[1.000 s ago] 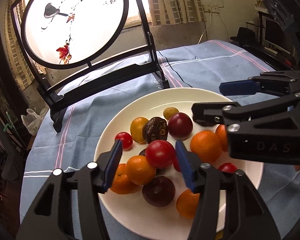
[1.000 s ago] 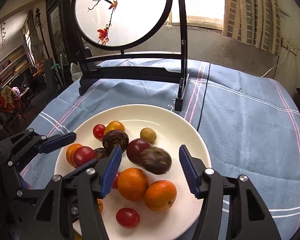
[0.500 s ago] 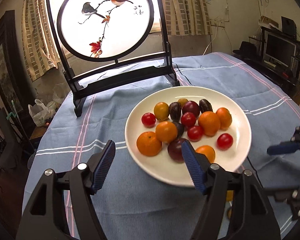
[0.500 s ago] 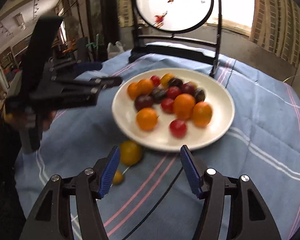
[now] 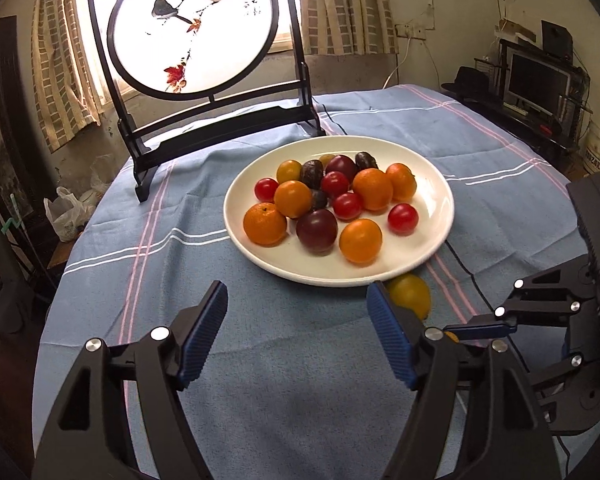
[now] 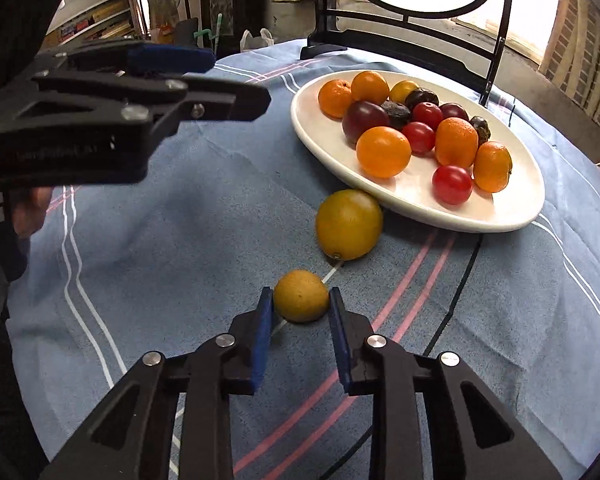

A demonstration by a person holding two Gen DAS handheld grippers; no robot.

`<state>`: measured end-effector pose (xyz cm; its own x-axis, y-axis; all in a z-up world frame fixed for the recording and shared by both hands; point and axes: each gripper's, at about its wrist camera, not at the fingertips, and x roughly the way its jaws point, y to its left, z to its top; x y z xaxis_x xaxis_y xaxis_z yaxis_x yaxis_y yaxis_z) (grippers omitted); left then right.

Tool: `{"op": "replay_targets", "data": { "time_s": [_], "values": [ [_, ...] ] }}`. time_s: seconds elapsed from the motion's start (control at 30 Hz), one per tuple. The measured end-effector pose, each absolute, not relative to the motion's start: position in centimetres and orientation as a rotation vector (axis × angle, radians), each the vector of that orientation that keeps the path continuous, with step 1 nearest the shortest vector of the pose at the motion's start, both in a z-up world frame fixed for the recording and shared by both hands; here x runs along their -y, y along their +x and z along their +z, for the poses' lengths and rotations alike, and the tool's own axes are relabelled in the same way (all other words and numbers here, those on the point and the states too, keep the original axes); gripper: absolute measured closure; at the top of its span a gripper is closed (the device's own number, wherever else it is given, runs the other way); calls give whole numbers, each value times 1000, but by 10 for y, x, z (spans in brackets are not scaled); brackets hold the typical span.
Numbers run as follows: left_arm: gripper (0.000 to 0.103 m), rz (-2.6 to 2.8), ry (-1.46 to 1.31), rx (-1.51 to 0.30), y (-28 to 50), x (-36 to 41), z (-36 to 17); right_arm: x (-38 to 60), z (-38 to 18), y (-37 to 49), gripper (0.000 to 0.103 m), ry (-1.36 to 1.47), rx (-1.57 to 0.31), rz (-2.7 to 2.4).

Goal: Organize fruits
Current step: 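Grasp a large yellow-green fruit with the left gripper while the right grasps a small yellow fruit, then lower both yellow fruits onto the plate and open both grippers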

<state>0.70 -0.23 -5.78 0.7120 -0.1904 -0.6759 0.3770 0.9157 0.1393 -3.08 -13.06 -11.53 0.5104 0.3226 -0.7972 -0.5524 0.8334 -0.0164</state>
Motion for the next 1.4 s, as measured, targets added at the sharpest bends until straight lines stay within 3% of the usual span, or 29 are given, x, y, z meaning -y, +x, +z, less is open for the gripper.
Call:
{"op": "replay_targets", "data": {
  "time_s": [0.43,0.5,0.57,0.93,1.2,1.4],
  "values": [
    [34,-391,280,-844,20,71,-106,200,-99,-37,75,-183,-842,420],
    [54,-388,277,-873,27,75,-111,202,-99,-35,75,-182,-844,427],
    [65,-420,260,-899,28,76,-115,201,-99,-35,75,-177,-841,432],
    [65,-427,288,-820,-5,39,-86,192,-92,-39,75,-198,-832,451],
    [65,-331,249,-658,34,37,-29,182,-41,-15,75,-184,-691,435],
    [65,-296,233,-625,68,54,-22,182,-13,21,75,-137,-621,417]
  ]
}}
